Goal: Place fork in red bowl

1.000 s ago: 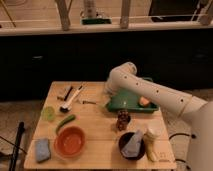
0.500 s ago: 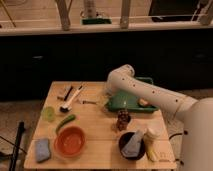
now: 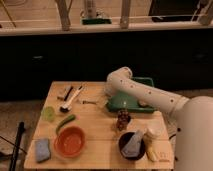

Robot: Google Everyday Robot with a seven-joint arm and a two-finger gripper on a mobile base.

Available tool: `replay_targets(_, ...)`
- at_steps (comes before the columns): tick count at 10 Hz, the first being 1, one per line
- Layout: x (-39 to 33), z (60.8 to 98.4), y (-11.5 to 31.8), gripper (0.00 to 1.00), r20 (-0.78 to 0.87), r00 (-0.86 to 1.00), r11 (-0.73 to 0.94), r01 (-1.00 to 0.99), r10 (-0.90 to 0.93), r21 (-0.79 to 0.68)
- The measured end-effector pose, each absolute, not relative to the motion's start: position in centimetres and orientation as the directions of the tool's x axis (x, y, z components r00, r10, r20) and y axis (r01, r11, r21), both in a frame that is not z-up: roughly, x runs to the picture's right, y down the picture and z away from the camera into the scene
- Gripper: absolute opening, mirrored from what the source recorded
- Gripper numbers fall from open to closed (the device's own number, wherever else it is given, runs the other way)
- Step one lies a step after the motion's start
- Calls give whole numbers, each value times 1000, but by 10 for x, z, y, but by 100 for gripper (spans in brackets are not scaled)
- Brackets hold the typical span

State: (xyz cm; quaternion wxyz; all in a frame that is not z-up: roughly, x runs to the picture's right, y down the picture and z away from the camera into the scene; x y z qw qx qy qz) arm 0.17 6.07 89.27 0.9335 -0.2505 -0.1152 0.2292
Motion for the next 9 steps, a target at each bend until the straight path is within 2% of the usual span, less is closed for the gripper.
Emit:
replay_targets(4, -10, 884, 58, 80, 150, 889, 797, -300, 433, -525)
replay_targets(9, -59, 881, 63, 80, 197, 935, 829, -148, 295, -540)
